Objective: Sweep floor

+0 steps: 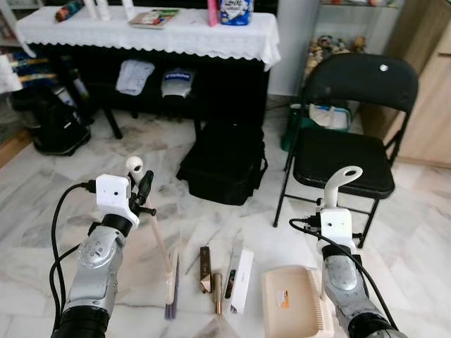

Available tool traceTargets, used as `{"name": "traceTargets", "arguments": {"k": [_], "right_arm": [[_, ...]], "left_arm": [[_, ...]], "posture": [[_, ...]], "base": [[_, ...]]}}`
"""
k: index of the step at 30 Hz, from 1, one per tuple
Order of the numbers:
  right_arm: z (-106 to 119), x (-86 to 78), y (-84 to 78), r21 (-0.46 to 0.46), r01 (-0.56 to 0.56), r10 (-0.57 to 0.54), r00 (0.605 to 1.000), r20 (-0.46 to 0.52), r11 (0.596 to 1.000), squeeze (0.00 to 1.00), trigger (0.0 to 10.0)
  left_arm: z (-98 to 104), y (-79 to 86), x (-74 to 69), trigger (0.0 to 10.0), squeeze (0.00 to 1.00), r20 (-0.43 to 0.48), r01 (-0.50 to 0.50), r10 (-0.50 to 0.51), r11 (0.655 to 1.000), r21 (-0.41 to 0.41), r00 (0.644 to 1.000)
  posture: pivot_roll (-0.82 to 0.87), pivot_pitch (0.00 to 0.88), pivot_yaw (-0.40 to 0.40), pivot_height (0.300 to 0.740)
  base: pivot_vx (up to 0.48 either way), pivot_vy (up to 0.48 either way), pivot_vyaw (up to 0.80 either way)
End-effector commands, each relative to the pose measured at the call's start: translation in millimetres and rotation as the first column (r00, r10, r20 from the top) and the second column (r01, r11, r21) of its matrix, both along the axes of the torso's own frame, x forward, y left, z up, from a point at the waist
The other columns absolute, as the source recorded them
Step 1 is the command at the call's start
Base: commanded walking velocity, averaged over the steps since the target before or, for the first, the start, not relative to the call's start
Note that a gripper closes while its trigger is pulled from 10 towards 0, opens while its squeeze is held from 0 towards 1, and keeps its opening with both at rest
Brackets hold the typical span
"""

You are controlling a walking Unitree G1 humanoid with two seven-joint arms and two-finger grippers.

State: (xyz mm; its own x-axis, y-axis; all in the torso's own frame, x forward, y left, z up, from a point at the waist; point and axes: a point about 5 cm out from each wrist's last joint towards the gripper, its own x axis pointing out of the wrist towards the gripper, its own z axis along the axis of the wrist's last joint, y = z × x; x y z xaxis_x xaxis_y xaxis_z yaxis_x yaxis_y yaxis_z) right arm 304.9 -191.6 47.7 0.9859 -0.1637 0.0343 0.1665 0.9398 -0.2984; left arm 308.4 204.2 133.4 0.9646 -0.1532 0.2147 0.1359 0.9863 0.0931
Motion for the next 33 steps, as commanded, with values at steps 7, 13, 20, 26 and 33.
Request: {"name": "traceTargets", "arguments": {"k": [7, 13, 20, 26, 33], "right_arm": [[9, 5.5, 5.2, -0.006, -0.025, 0.025, 0.999, 0.044, 1.0, 0.0, 10.0], [10, 5.7, 5.5, -0.006, -0.026, 0.027, 0.999, 0.043, 1.0, 0.0, 10.0], [4, 2.1, 6.9, -0.004, -0.026, 0.026, 0.999, 0.023, 1.0, 0.0, 10.0], [-7, -4.1, 8.9, 0.005, -0.022, 0.023, 0.999, -0.027, 1.0, 0.0, 10.0], [-15, -9.5, 14.8, 0.017, -0.028, 0.029, 0.998, -0.053, 0.999, 0.0, 10.0]], "left_arm": [[5, 3.5, 0.1, 10.0, 0.0, 0.026, -0.016, 0.016, 1.0, 0.01, 1.0], [5, 3.8, 0.0, 10.0, 0.0, 0.03, -0.021, 0.02, 1.0, 0.01, 0.999], [4, 5.8, -1.4, 10.0, 0.0, 0.028, -0.029, 0.028, 0.999, 0.018, 0.999], [6, 8.7, -1.0, 10.0, 0.0, 0.032, -0.036, 0.035, 0.999, 0.024, 0.999], [6, 10.7, -2.7, 10.0, 0.0, 0.024, -0.03, 0.029, 0.999, 0.038, 0.999]], "posture": [[0.06, 0.071, 0.037, 0.74], [0.06, 0.076, 0.036, 0.74], [0.06, 0.082, 0.036, 0.74], [0.07, 0.089, 0.042, 0.74], [0.09, 0.109, 0.053, 0.74]], "base": [[0.382, 0.0, 0.0], [0.118, 0.0, 0.0], [0.0, 0.0, 0.0], [0.0, 0.0, 0.0], [0.0, 0.0, 0.0]]}}
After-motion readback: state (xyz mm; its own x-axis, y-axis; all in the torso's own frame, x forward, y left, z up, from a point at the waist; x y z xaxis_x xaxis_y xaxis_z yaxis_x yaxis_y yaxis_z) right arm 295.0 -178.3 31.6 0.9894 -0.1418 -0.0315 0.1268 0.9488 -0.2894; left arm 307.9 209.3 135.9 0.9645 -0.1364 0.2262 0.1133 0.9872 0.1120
